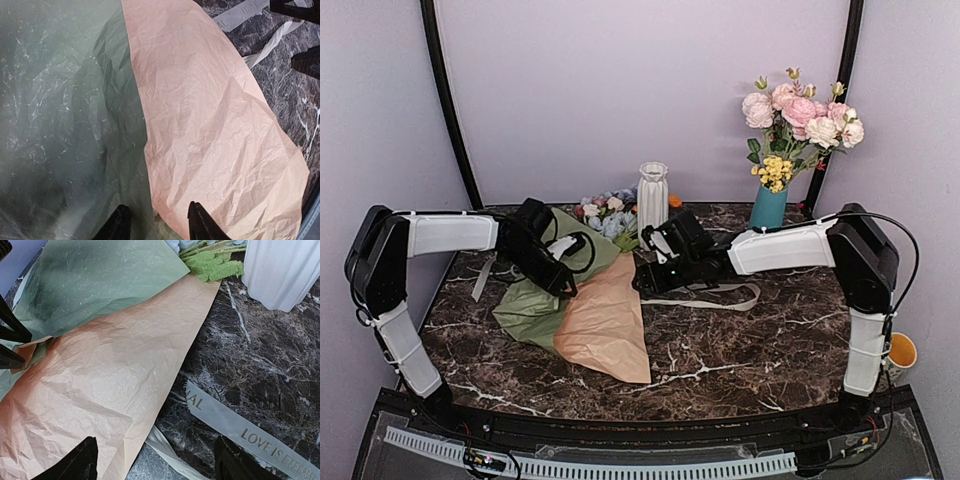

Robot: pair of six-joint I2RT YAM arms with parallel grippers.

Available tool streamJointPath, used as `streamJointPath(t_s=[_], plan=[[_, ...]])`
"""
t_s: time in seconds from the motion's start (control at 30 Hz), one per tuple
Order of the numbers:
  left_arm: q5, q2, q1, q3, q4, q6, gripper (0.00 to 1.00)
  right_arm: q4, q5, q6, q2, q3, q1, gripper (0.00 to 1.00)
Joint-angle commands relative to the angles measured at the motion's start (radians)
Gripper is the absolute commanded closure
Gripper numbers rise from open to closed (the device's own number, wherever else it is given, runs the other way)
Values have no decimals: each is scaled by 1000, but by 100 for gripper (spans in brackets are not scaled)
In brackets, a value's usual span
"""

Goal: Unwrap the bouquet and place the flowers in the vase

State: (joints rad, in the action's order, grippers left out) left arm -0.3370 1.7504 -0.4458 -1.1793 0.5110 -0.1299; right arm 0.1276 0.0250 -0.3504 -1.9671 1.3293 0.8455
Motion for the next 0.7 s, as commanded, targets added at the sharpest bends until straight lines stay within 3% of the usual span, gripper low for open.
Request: streamJointPath(t_s=[0.0,0.2,0.4,0.67], plan=[[74,9,-11,-42,14,-27,68,-9,-19,-25,29,-25,3,21],[111,5,-16,-66,18,-28,99,-10,-25,-32,33,-34,4,21],[208,-40,-17,-105,48,-15,100,-2,-16,-19,12,-7,3,21],[505,-128,3,-194,92,-8,100,4,1,-5,-10,24,4,22]])
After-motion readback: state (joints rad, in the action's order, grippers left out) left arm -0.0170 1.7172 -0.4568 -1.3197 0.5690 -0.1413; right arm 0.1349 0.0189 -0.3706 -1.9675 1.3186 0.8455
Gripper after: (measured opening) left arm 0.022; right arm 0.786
